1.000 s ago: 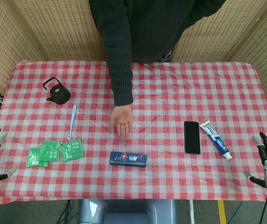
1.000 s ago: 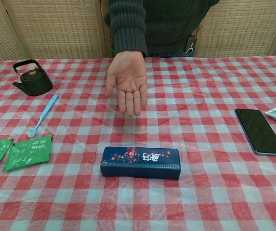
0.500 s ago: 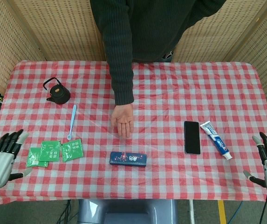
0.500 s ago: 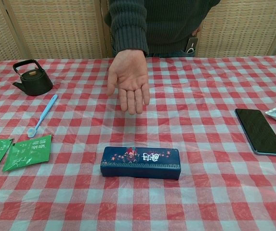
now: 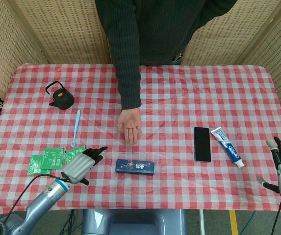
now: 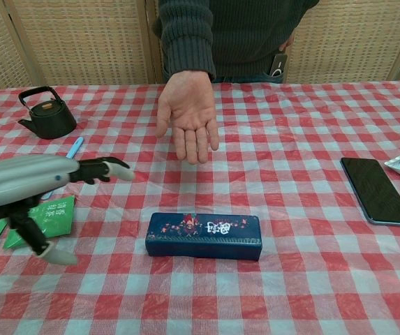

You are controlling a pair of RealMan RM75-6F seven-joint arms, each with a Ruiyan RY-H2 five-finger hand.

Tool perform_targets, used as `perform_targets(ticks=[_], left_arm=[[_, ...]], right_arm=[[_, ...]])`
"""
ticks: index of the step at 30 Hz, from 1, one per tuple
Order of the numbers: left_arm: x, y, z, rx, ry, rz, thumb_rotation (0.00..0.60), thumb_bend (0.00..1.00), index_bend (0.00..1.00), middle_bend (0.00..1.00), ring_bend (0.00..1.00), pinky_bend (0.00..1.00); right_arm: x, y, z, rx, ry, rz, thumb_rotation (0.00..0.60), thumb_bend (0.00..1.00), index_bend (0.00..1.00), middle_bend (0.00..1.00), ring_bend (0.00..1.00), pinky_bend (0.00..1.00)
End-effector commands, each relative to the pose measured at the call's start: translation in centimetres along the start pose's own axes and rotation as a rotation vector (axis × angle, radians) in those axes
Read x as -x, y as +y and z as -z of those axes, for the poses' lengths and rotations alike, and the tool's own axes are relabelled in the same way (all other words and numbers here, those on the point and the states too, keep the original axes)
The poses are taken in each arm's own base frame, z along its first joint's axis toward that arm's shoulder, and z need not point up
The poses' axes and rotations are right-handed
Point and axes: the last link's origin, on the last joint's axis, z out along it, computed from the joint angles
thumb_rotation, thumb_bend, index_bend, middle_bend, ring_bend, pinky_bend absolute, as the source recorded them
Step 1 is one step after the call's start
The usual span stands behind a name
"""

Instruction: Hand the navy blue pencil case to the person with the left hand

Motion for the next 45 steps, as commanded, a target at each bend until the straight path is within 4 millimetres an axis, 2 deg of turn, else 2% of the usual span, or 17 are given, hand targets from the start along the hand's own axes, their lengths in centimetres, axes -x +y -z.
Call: perform_targets(ticks=[1, 7, 14, 17, 19, 21, 24, 25, 27, 32, 39, 41, 45], left_arm=[[-0.1, 1.8, -3.6, 0.031, -0.021, 0.024, 0.6, 0.0, 0.12, 0.04, 0.14, 0.16], [-0.6, 3.6, -6.4, 0.044, -0.012, 0.01, 0.6, 0.0, 0.14, 0.06, 0.15, 0.19], [1.0, 5.8, -9.4, 0.041, -0.083, -0.009, 0.6, 0.0, 0.14, 0.06, 0.15, 0.21], [1.5, 6.4, -10.1, 0.031, -0.094, -0.02, 0.6, 0.0, 0.16, 0.06, 0.17, 0.25], [1.9, 6.7, -10.7, 0.019, -0.094, -0.035, 0.6, 0.0, 0.23, 0.12, 0.23, 0.32], [2.3, 7.0, -11.2, 0.0, -0.077, -0.047, 0.6, 0.02, 0.37, 0.25, 0.36, 0.43], [2.7, 7.2, -11.5, -0.018, -0.052, -0.065, 0.6, 0.05, 0.55, 0.42, 0.5, 0.55], [2.8, 7.3, -11.6, -0.023, -0.036, -0.078, 0.6, 0.06, 0.58, 0.45, 0.53, 0.57], [2.6, 7.4, -11.7, -0.028, 0.006, -0.096, 0.6, 0.07, 0.63, 0.5, 0.57, 0.59], [1.7, 7.8, -11.0, -0.006, 0.099, -0.094, 0.6, 0.08, 0.64, 0.5, 0.57, 0.59], [-0.5, 7.5, -8.0, 0.052, 0.188, -0.096, 0.6, 0.08, 0.64, 0.5, 0.57, 0.59], [-2.6, 7.5, -6.7, 0.081, 0.256, -0.082, 0.6, 0.08, 0.64, 0.5, 0.57, 0.59], [-4.8, 7.2, -6.1, 0.08, 0.314, -0.079, 0.6, 0.08, 0.64, 0.5, 0.57, 0.59]], right_arm=[[0.1, 0.1, -0.1, 0.004, -0.003, 0.001, 0.6, 0.0, 0.07, 0.0, 0.0, 0.0], [0.3, 0.2, -0.3, 0.012, -0.012, 0.006, 0.6, 0.0, 0.07, 0.0, 0.0, 0.0], [0.5, 0.4, -0.5, 0.025, -0.017, 0.008, 0.6, 0.0, 0.07, 0.0, 0.0, 0.0], [0.5, 0.6, -0.6, 0.031, -0.019, 0.006, 0.6, 0.0, 0.07, 0.0, 0.0, 0.0], [0.5, 0.7, -0.7, 0.034, -0.02, 0.003, 0.6, 0.0, 0.07, 0.0, 0.0, 0.0], [0.5, 0.7, -0.7, 0.035, -0.02, 0.0, 0.6, 0.0, 0.07, 0.0, 0.0, 0.0], [0.4, 0.8, -0.7, 0.036, -0.019, -0.003, 0.6, 0.0, 0.07, 0.0, 0.0, 0.0], [0.4, 0.8, -0.8, 0.036, -0.018, -0.006, 0.6, 0.0, 0.07, 0.0, 0.0, 0.0], [0.3, 0.9, -0.8, 0.036, -0.016, -0.009, 0.6, 0.0, 0.07, 0.0, 0.0, 0.0], [0.2, 1.0, -0.7, 0.037, -0.016, -0.012, 0.6, 0.0, 0.07, 0.0, 0.0, 0.0], [0.2, 0.7, -0.6, 0.031, -0.017, -0.009, 0.6, 0.0, 0.07, 0.0, 0.0, 0.0], [0.3, 0.6, -0.5, 0.027, -0.02, -0.008, 0.6, 0.0, 0.07, 0.0, 0.0, 0.0], [0.4, 0.5, -0.4, 0.026, -0.022, -0.007, 0.6, 0.0, 0.07, 0.0, 0.0, 0.0]])
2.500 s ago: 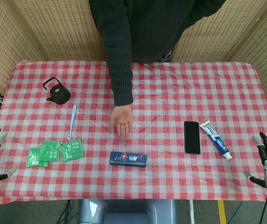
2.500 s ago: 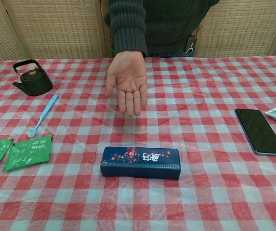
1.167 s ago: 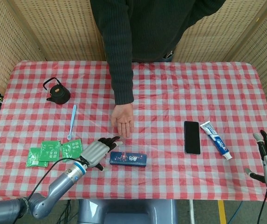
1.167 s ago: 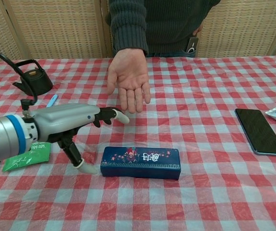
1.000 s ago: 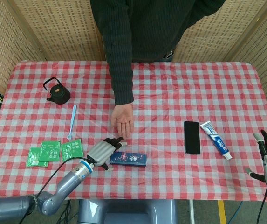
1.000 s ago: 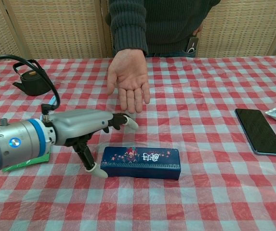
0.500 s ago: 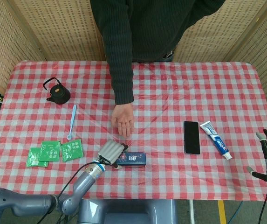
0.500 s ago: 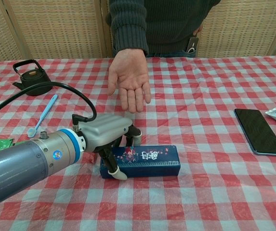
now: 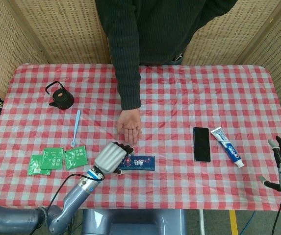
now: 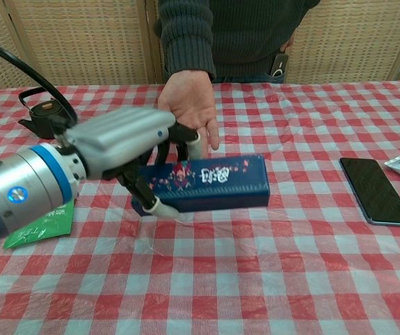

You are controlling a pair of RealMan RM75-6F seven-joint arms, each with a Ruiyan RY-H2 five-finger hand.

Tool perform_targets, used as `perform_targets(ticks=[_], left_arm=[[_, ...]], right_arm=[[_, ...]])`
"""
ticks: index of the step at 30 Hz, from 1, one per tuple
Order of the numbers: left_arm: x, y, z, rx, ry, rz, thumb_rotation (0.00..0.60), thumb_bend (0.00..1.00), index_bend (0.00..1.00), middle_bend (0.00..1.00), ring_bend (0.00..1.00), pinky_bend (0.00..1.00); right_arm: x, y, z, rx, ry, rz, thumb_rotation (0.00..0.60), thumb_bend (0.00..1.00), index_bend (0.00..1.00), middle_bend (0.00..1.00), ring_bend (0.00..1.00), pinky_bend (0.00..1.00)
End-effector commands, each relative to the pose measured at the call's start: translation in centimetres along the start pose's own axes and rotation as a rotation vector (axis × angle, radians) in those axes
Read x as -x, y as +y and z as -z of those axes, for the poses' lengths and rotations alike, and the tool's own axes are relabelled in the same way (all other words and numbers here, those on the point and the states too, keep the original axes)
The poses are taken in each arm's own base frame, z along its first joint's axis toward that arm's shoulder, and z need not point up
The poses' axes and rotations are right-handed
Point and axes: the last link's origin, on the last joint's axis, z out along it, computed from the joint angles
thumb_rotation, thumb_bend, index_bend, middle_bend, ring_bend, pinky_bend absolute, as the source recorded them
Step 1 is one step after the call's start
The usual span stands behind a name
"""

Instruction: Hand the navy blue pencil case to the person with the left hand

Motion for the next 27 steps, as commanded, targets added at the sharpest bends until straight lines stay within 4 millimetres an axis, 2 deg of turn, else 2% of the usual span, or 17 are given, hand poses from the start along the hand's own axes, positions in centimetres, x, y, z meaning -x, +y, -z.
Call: perform_targets(ticks=[1, 7, 11, 16, 19, 20, 22, 23, 24, 27], left_arm=[[-3.0, -0.9, 0.2, -0.02, 0.082, 0.013, 0.6, 0.08, 0.64, 0.5, 0.57, 0.59], [-6.3, -3.0, -1.7, -0.108, 0.145, -0.023, 0.6, 0.08, 0.64, 0.5, 0.57, 0.59], [-6.6, -4.3, -3.1, -0.162, 0.126, -0.044, 0.6, 0.08, 0.64, 0.5, 0.57, 0.59], [-5.9, -4.9, -4.1, -0.197, 0.094, -0.032, 0.6, 0.08, 0.64, 0.5, 0.57, 0.59], [-5.7, -5.0, -4.4, -0.202, 0.086, -0.021, 0.6, 0.06, 0.59, 0.45, 0.53, 0.55], [-5.7, -5.0, -4.4, -0.201, 0.083, -0.019, 0.6, 0.03, 0.52, 0.38, 0.45, 0.49], [-5.7, -4.8, -4.2, -0.194, 0.078, -0.009, 0.6, 0.01, 0.29, 0.17, 0.22, 0.29], [-5.8, -4.7, -4.1, -0.19, 0.081, -0.001, 0.6, 0.0, 0.14, 0.06, 0.1, 0.15], [-6.0, -4.5, -4.0, -0.186, 0.088, 0.012, 0.6, 0.0, 0.05, 0.01, 0.02, 0.06], [-7.6, -3.9, -3.3, -0.161, 0.151, 0.045, 0.6, 0.0, 0.0, 0.0, 0.0, 0.0]], right_arm=[[0.0, -0.1, 0.0, -0.001, -0.002, 0.0, 0.6, 0.0, 0.07, 0.0, 0.0, 0.0], [0.0, 0.0, 0.0, 0.003, -0.006, -0.002, 0.6, 0.0, 0.07, 0.0, 0.0, 0.0], [0.0, 0.1, -0.1, 0.004, -0.008, -0.004, 0.6, 0.0, 0.07, 0.0, 0.0, 0.0], [0.0, 0.2, -0.2, 0.01, -0.01, -0.008, 0.6, 0.0, 0.07, 0.0, 0.0, 0.0], [-0.1, 0.3, -0.2, 0.012, -0.008, -0.01, 0.6, 0.0, 0.08, 0.0, 0.0, 0.0], [-0.1, 0.3, -0.2, 0.014, -0.007, -0.011, 0.6, 0.0, 0.08, 0.0, 0.0, 0.0], [-0.1, 0.4, -0.2, 0.016, -0.008, -0.012, 0.6, 0.0, 0.08, 0.0, 0.0, 0.0], [-0.1, 0.4, -0.2, 0.016, -0.009, -0.013, 0.6, 0.0, 0.08, 0.0, 0.0, 0.0], [-0.2, 0.4, -0.2, 0.017, -0.01, -0.013, 0.6, 0.0, 0.08, 0.0, 0.0, 0.0], [-0.2, 0.4, -0.2, 0.014, -0.009, -0.016, 0.6, 0.0, 0.08, 0.0, 0.0, 0.0]])
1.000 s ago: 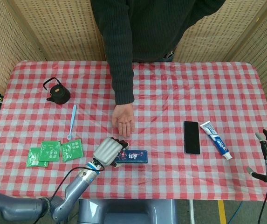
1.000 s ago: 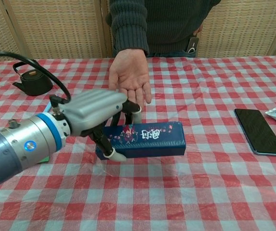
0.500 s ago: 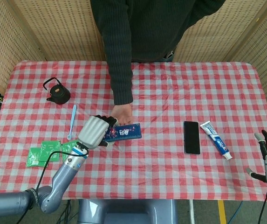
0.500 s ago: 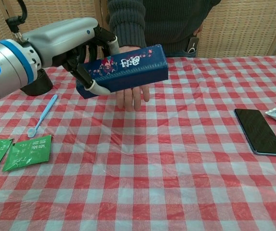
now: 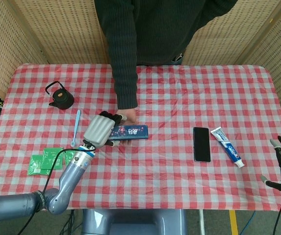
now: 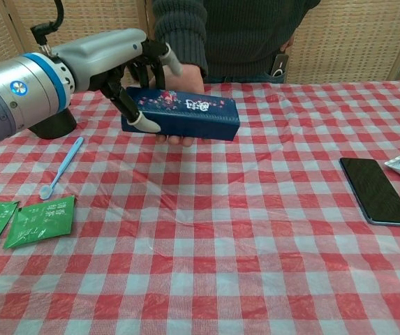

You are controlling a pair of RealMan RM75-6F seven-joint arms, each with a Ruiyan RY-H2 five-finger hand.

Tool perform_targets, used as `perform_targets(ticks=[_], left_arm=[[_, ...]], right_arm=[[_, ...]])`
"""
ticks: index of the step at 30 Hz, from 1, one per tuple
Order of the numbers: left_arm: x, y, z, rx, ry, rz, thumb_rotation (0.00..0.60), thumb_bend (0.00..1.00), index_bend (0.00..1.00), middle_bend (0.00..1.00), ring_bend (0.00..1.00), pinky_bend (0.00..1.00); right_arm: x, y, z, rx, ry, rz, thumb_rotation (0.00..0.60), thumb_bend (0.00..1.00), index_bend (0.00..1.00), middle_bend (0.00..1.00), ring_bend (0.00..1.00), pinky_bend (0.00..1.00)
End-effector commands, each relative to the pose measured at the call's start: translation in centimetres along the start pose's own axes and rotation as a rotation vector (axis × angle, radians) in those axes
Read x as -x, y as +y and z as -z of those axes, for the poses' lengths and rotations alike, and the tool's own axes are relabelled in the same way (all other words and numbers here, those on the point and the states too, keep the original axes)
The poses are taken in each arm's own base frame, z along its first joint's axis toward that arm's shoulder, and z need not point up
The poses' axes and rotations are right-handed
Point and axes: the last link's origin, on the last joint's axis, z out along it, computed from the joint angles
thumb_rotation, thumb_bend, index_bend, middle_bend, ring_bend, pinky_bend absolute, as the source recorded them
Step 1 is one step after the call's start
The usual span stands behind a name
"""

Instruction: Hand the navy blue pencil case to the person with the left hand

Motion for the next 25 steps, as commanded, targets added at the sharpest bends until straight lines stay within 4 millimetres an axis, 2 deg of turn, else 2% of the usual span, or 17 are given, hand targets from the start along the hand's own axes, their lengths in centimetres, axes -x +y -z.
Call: perform_targets(ticks=[1, 5, 8, 10, 13, 15, 18, 21, 25], left_arm=[[-1.7, 0.4, 0.7, 0.021, 0.058, 0.03, 0.6, 0.0, 0.0, 0.0, 0.0, 0.0], [-4.4, 0.4, 2.3, 0.037, 0.122, 0.025, 0.6, 0.0, 0.0, 0.0, 0.0, 0.0], [-6.4, -0.4, 4.1, 0.027, 0.164, 0.0, 0.6, 0.0, 0.0, 0.0, 0.0, 0.0], [-7.7, -1.9, 6.2, -0.006, 0.19, -0.037, 0.6, 0.0, 0.0, 0.0, 0.0, 0.0], [-8.7, -4.7, 10.0, -0.092, 0.203, -0.069, 0.6, 0.0, 0.0, 0.0, 0.0, 0.0], [-8.6, -6.8, 12.5, -0.161, 0.21, -0.066, 0.6, 0.0, 0.0, 0.0, 0.0, 0.0], [-7.4, -10.9, 17.8, -0.311, 0.188, -0.061, 0.6, 0.0, 0.0, 0.0, 0.0, 0.0], [-6.1, -13.4, 21.5, -0.384, 0.176, -0.057, 0.6, 0.0, 0.0, 0.0, 0.0, 0.0], [-4.7, -15.3, 24.5, -0.438, 0.148, -0.037, 0.6, 0.0, 0.0, 0.0, 0.0, 0.0]], right_arm=[[0.0, 0.0, 0.0, -0.001, 0.0, -0.001, 0.6, 0.0, 0.08, 0.0, 0.0, 0.0], [0.0, -0.1, 0.2, -0.005, -0.002, -0.004, 0.6, 0.0, 0.08, 0.0, 0.0, 0.0], [-0.1, -0.2, 0.2, -0.007, -0.002, -0.008, 0.6, 0.0, 0.08, 0.0, 0.0, 0.0], [-0.2, -0.2, 0.3, -0.009, 0.0, -0.012, 0.6, 0.0, 0.08, 0.0, 0.0, 0.0], [-0.3, -0.3, 0.5, -0.014, 0.0, -0.018, 0.6, 0.0, 0.08, 0.0, 0.0, 0.0], [-0.4, -0.3, 0.5, -0.016, -0.001, -0.021, 0.6, 0.0, 0.08, 0.0, 0.0, 0.0], [-0.4, -0.4, 0.6, -0.022, -0.002, -0.024, 0.6, 0.0, 0.08, 0.0, 0.0, 0.0], [-0.5, -0.5, 0.7, -0.026, -0.003, -0.027, 0.6, 0.0, 0.09, 0.0, 0.0, 0.0], [-0.6, -0.5, 0.7, -0.028, -0.002, -0.029, 0.6, 0.0, 0.09, 0.0, 0.0, 0.0]])
